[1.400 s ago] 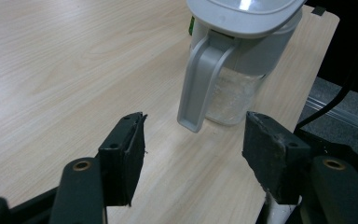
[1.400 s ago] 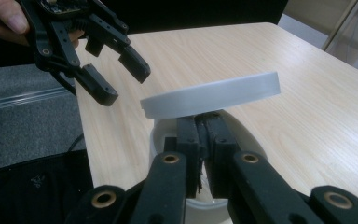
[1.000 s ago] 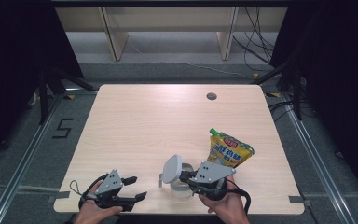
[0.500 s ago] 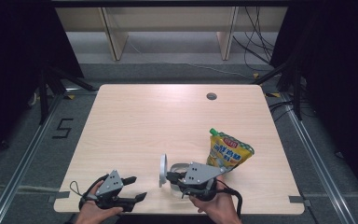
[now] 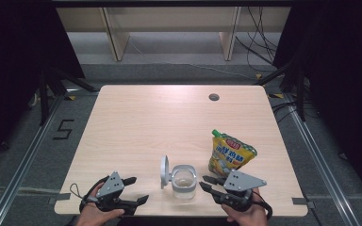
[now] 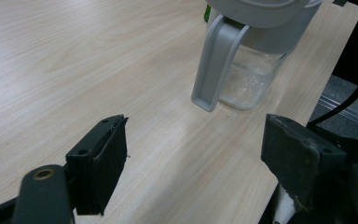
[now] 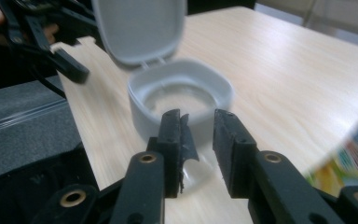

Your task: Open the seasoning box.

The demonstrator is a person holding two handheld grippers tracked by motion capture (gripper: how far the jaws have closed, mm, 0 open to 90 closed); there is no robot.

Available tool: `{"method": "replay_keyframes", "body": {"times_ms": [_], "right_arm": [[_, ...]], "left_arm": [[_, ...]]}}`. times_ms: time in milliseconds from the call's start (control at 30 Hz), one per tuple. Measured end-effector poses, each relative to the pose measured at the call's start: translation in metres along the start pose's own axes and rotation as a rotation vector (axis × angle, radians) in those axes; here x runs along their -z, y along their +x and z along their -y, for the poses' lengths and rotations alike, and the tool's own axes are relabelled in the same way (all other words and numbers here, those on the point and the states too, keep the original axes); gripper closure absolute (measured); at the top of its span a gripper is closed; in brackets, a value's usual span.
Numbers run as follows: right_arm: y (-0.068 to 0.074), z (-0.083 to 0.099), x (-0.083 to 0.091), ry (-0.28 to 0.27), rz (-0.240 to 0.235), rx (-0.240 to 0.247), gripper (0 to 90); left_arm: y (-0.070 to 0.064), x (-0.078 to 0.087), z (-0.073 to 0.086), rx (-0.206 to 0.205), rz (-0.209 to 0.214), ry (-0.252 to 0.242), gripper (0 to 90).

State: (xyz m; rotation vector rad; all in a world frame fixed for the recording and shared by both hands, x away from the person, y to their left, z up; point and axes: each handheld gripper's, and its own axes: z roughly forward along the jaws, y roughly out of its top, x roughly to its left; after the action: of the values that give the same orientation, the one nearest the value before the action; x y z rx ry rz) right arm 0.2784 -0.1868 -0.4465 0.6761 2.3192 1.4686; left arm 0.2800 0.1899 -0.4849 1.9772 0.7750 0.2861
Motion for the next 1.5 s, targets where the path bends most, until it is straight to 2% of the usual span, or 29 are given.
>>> {"method": "replay_keyframes", "body": {"times_ms": [67,167,200,233,267,367,400,500,533,567,600,633,700,733,767,833,933,967,1000,1067,1167,1200,1233,1300,1333,1367,1400,1433,1500], "right_arm": [[-0.002,0.008,0.009,0.009,0.022,-0.018,71.8],[-0.006,0.017,0.024,0.002,0.048,-0.047,69.8],[-0.007,0.020,0.028,-0.005,0.061,-0.059,69.2],[-0.009,0.022,0.033,-0.003,0.080,-0.059,69.2],[-0.010,0.024,0.037,0.006,0.080,-0.093,69.1],[-0.016,0.030,0.047,0.004,0.100,-0.115,68.0],[-0.014,0.032,0.051,0.013,0.120,-0.154,67.8],[-0.020,0.038,0.059,-0.008,0.154,-0.125,67.0],[-0.019,0.040,0.062,0.016,0.149,-0.162,66.8],[-0.021,0.042,0.064,0.015,0.165,-0.155,66.2],[-0.021,0.044,0.065,0.012,0.163,-0.180,66.0],[-0.022,0.045,0.066,0.018,0.176,-0.164,65.8],[-0.023,0.047,0.068,0.018,0.189,-0.176,65.5],[-0.026,0.049,0.067,0.023,0.184,-0.151,65.4],[-0.026,0.050,0.069,0.030,0.187,-0.173,65.1],[-0.028,0.051,0.070,0.028,0.220,-0.154,64.6],[-0.030,0.052,0.069,0.031,0.211,-0.169,62.5],[-0.033,0.053,0.071,0.031,0.242,-0.134,62.1],[-0.032,0.054,0.071,0.038,0.252,-0.166,61.5],[-0.036,0.056,0.070,0.027,0.268,-0.177,59.3],[-0.041,0.058,0.070,0.041,0.269,-0.211,55.8],[-0.044,0.059,0.070,0.043,0.280,-0.192,55.0],[-0.044,0.059,0.068,0.035,0.277,-0.211,53.4],[-0.049,0.060,0.068,0.047,0.286,-0.196,49.8],[-0.052,0.061,0.067,0.047,0.286,-0.181,49.2],[-0.054,0.062,0.065,0.045,0.281,-0.198,47.6],[-0.053,0.062,0.064,0.048,0.284,-0.212,45.4],[-0.052,0.061,0.063,0.057,0.287,-0.225,43.9],[-0.057,0.062,0.060,0.056,0.285,-0.190,39.0]], "left_arm": [[-0.001,-0.001,0.001,0.012,-0.010,0.002,19.6],[0.001,0.000,0.000,-0.035,-0.017,0.018,19.2],[0.000,0.000,0.000,-0.015,-0.026,0.026,19.1],[-0.002,-0.002,0.001,0.001,-0.013,0.003,19.1],[-0.001,-0.002,0.000,-0.025,-0.011,0.007,19.1],[0.000,-0.001,0.000,-0.032,-0.013,0.014,19.0],[-0.001,-0.001,0.000,-0.030,-0.015,0.011,19.0],[-0.001,-0.002,0.000,-0.026,-0.015,0.004,19.0],[-0.001,-0.002,0.000,-0.026,-0.014,0.005,19.0],[-0.001,-0.002,0.000,-0.026,-0.014,0.005,19.0],[0.000,-0.001,0.000,-0.033,-0.014,0.012,19.0],[-0.001,-0.001,0.000,-0.031,-0.014,0.011,19.0],[-0.001,-0.001,0.000,-0.019,-0.011,0.010,19.0],[-0.002,-0.001,0.000,-0.006,-0.011,0.009,19.0],[-0.002,-0.001,0.000,-0.008,-0.010,0.010,19.0],[-0.002,-0.001,0.000,-0.013,-0.012,0.015,19.0],[-0.002,-0.001,0.000,-0.023,-0.016,0.023,19.0],[-0.003,-0.001,0.000,-0.016,-0.009,0.010,19.0],[-0.002,0.000,-0.001,-0.031,-0.005,0.015,19.0],[-0.003,0.000,-0.001,-0.030,-0.002,0.004,19.0],[0.000,-0.001,-0.002,-0.061,0.001,0.009,19.0],[-0.001,-0.002,-0.002,-0.060,0.000,0.009,19.0],[-0.002,-0.002,-0.001,-0.026,0.001,0.009,19.0],[-0.001,-0.002,-0.002,-0.061,0.000,0.007,19.0],[-0.002,-0.002,-0.002,-0.052,-0.001,0.009,19.0],[-0.003,-0.002,-0.001,-0.032,-0.002,0.010,19.0],[-0.001,-0.002,-0.002,-0.055,-0.002,0.011,19.0],[-0.002,-0.003,-0.001,-0.053,-0.005,0.002,19.0],[0.000,-0.003,-0.002,-0.069,-0.002,0.020,19.0]]}}
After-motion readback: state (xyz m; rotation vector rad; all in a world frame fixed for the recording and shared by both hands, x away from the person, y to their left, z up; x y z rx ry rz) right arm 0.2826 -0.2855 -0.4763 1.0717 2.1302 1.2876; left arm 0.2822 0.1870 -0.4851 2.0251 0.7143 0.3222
